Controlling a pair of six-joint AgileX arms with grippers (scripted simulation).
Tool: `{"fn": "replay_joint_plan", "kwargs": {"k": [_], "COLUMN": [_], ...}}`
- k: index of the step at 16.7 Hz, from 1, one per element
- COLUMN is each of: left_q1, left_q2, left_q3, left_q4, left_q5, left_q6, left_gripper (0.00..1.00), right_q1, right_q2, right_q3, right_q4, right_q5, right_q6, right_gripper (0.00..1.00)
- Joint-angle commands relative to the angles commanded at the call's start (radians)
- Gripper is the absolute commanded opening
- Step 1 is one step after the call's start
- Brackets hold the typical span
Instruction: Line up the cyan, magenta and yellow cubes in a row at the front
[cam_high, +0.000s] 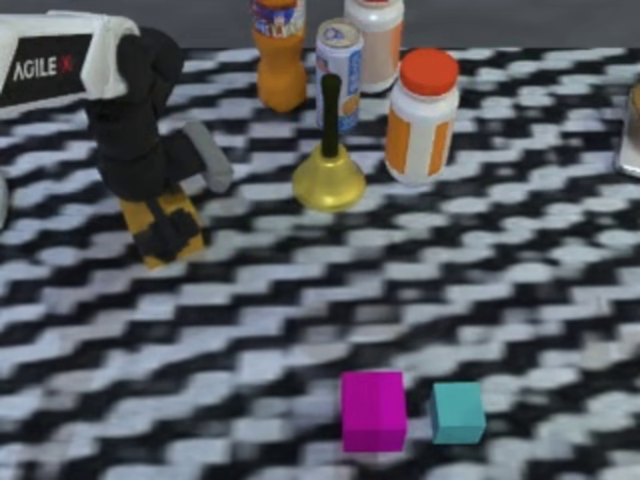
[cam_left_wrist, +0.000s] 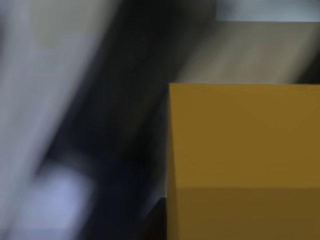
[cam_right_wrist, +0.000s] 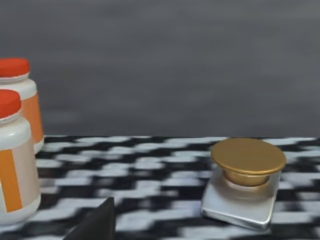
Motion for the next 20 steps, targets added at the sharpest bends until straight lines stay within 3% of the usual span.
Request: {"fn": "replay_joint_plan", "kwargs": {"k": [4, 11, 16, 20], "left_q1": [0.001, 0.02, 0.013, -0.06], "left_q2": [-0.016, -0.086, -0.086, -0.186], "left_q3": [0.015, 0.151, 0.149, 0.036], "left_q4": [-0.024, -0.235, -0.234, -0.203], "left_q5": [0.003, 0.002, 0.002, 0.0], "left_q6": [0.0, -0.004, -0.002, 0.002], "left_gripper": [0.0, 0.0, 0.0, 0.0], "right_q1": [0.0, 0.0, 0.0, 0.0], "right_q2": [0.0, 0.0, 0.0, 0.0], "right_q3": [0.0, 0.0, 0.0, 0.0], "right_q4": [0.0, 0.0, 0.0, 0.0], "right_q5": [0.0, 0.0, 0.0, 0.0], "right_q6": [0.0, 0.0, 0.0, 0.0], "right_gripper": [1.0, 1.0, 1.0, 1.0]}}
